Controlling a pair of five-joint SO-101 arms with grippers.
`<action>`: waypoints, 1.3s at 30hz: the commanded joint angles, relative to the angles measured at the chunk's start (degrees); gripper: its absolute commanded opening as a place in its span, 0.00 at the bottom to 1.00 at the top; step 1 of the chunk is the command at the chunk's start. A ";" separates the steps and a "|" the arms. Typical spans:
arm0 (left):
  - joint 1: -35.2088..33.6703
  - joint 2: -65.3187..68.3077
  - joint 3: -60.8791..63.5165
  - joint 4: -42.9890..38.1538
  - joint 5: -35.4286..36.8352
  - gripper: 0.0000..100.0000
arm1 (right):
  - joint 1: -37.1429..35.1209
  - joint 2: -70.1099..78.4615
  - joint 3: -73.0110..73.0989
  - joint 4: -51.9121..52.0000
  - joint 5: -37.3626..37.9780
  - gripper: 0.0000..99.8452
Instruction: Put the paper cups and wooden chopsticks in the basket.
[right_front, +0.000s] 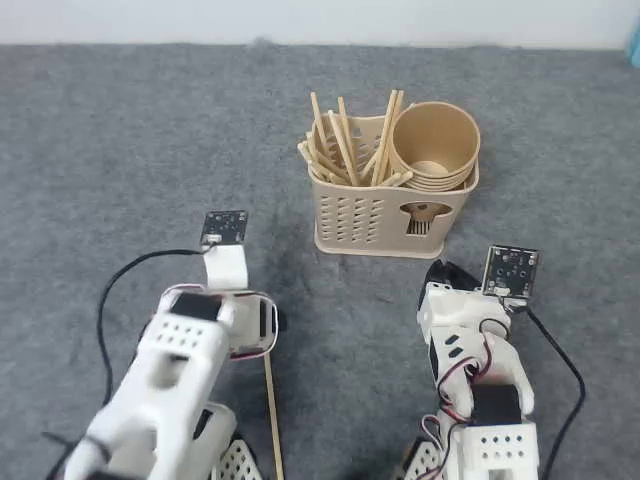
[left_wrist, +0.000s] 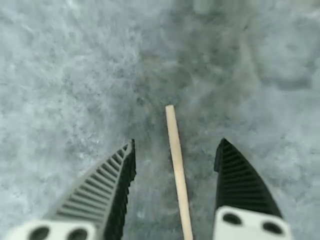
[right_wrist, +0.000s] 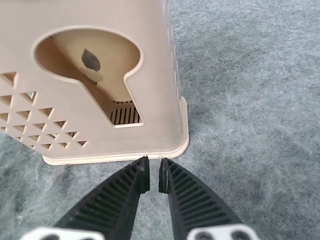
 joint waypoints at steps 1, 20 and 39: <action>0.44 10.46 -4.97 -4.57 3.08 0.25 | 0.66 0.04 0.97 0.22 0.79 0.05; 0.26 0.44 -9.89 -1.41 6.68 0.01 | 0.75 0.04 0.97 0.22 0.79 0.05; -2.90 -38.59 -31.96 -29.27 3.16 0.01 | 0.75 0.04 0.97 0.22 0.88 0.05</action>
